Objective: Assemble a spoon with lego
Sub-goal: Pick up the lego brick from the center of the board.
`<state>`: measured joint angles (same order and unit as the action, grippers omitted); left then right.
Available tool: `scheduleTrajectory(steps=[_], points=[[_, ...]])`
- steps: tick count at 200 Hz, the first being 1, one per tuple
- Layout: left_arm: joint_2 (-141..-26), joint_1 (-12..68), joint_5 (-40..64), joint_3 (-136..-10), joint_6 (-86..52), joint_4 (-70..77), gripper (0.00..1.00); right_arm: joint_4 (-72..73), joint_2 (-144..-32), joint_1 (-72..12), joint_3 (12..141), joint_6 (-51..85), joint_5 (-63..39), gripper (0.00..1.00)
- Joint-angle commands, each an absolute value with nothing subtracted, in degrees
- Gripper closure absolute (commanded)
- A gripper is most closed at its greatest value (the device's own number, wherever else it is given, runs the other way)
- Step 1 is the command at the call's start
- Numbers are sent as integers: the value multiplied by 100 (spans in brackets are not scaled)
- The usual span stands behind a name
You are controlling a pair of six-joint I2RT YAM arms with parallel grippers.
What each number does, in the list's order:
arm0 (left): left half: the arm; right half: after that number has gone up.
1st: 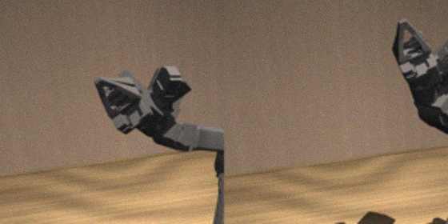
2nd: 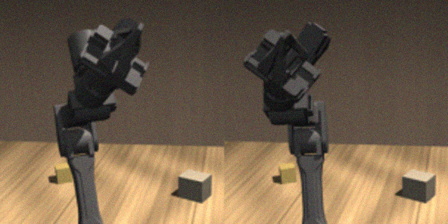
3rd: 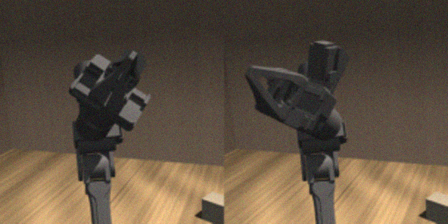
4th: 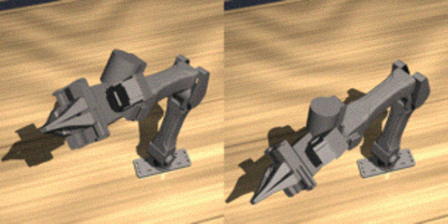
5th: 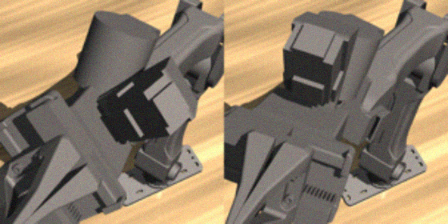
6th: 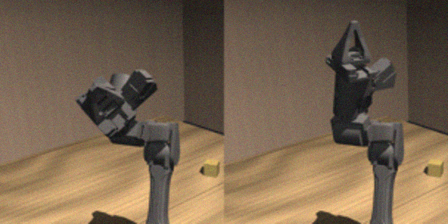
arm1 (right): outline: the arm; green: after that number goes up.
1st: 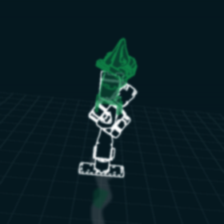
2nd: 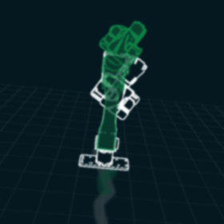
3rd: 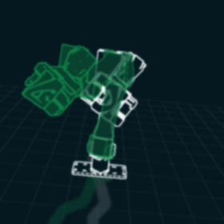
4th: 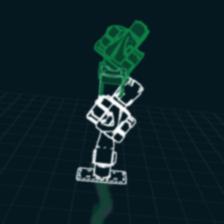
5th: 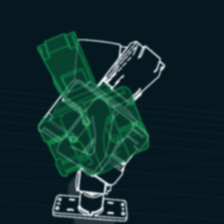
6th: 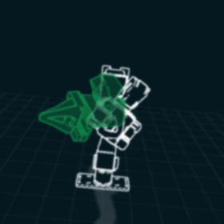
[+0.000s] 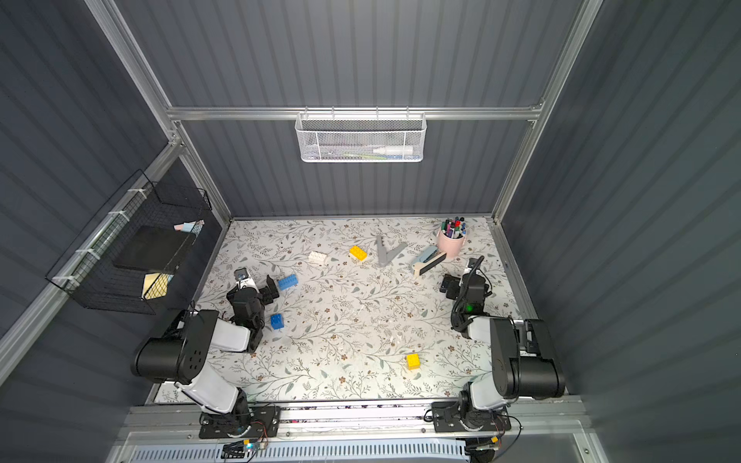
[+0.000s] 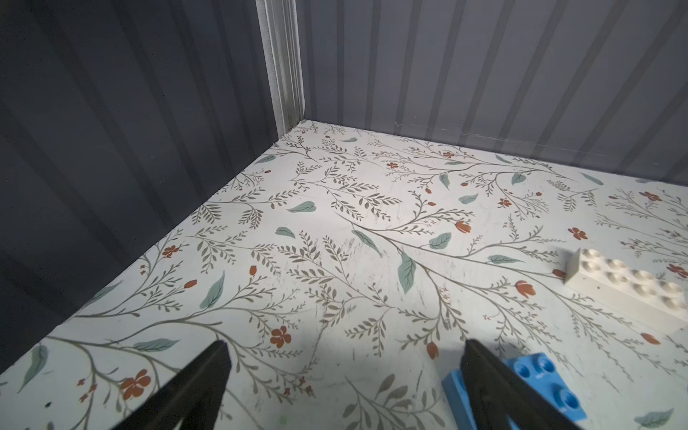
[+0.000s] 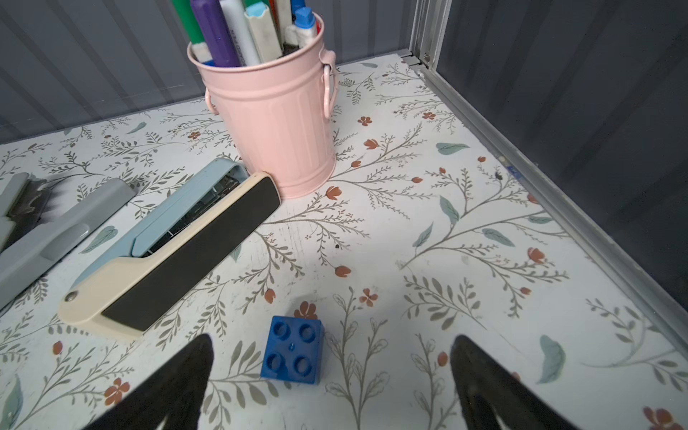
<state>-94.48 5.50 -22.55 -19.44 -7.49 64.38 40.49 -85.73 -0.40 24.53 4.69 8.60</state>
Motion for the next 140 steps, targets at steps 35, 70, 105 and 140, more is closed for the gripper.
scheduleTrajectory(steps=[35, 70, 105, 140], points=[[-9387, 554, -2354, -1929, -800, 6429, 1, 4025, -8490, -18, 2505, 452, 834, 1], [-9387, 554, -2354, -1934, -800, 6425, 1, 4010, -8499, -24, 2514, 449, 830, 1], [-9386, 554, -2354, -1938, -800, 6421, 0, 4017, -8499, -20, 2509, 456, 824, 1], [-8853, 840, -2779, -2695, -444, 4777, 1, 3508, -7646, -334, 2694, -188, 1039, 1]])
